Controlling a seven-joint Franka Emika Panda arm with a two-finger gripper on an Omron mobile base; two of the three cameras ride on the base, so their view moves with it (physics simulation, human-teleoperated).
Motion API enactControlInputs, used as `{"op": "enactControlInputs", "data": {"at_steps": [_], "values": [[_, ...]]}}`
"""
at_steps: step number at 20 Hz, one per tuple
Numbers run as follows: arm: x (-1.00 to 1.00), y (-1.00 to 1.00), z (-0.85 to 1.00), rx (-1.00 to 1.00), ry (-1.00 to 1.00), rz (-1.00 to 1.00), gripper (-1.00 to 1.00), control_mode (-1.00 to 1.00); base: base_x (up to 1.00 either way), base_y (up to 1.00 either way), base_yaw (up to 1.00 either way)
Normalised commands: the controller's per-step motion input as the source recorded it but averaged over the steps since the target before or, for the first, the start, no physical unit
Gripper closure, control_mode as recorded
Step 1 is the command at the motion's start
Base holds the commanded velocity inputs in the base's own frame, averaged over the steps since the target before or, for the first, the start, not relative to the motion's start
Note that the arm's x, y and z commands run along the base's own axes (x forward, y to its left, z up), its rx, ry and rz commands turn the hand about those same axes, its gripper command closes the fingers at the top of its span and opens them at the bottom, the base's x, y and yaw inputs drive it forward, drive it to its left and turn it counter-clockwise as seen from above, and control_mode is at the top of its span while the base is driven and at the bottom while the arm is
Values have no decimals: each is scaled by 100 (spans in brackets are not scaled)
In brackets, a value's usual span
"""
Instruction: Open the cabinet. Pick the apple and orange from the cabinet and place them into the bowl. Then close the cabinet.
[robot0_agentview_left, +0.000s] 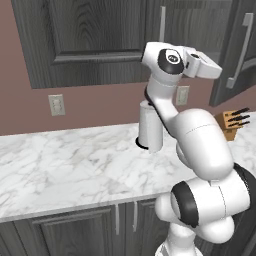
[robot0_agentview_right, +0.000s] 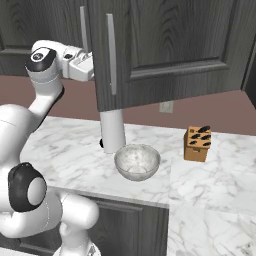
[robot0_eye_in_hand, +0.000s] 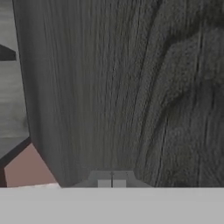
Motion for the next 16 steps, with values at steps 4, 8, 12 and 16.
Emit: {"op": "enactControlInputs", "data": {"at_steps": [4,8,12,16], "values": [[-28,-34,0,-1,0,-8,100,-100,0,0,0],[-35,-37,0,-1,0,-7,100,-100,0,0,0],[-43,-39,0,0,0,-6,100,-100,0,0,0],[-49,-40,0,0,0,-6,100,-100,0,0,0]]}}
